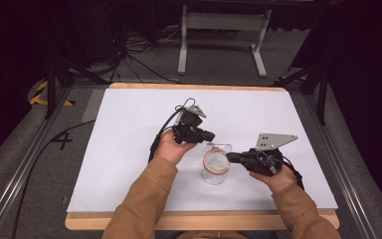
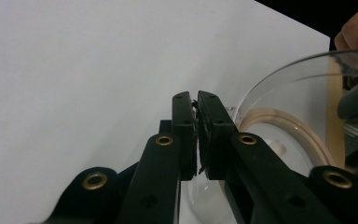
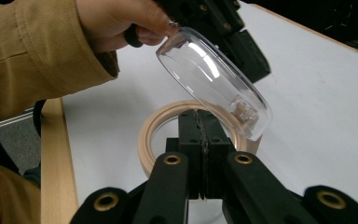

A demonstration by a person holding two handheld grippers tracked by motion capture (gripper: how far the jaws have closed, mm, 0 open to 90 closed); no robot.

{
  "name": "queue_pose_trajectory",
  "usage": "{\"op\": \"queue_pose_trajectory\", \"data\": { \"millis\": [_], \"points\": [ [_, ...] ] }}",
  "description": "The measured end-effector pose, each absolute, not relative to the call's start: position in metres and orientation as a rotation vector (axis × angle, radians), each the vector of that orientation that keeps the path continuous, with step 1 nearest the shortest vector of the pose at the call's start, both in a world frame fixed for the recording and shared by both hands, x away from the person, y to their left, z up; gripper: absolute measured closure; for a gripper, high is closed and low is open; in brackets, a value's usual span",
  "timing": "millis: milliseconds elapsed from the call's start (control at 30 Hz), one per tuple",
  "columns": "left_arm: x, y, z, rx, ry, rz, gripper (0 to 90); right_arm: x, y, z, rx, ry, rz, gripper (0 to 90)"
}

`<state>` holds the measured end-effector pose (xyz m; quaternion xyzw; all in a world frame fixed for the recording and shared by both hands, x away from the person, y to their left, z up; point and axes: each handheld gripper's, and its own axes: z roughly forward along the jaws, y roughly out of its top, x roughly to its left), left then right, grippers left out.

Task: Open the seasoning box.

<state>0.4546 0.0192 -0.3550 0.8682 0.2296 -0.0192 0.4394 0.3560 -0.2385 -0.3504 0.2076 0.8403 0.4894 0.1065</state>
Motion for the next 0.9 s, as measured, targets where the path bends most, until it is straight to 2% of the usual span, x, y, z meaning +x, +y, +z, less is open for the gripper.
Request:
{"op": "queue_pose_trajectory", "data": {
  "millis": [467,900],
  "points": [
    [0.419,0.073,-0.345,2.08,0.567,0.01,83.0,0.374,-0.238,-0.345,0.595,2.417,1.493,89.4],
    [0.405,0.088,-0.349,2.094,0.591,0.015,80.5,0.395,-0.245,-0.348,0.635,2.345,1.499,89.4]
  ]
}}
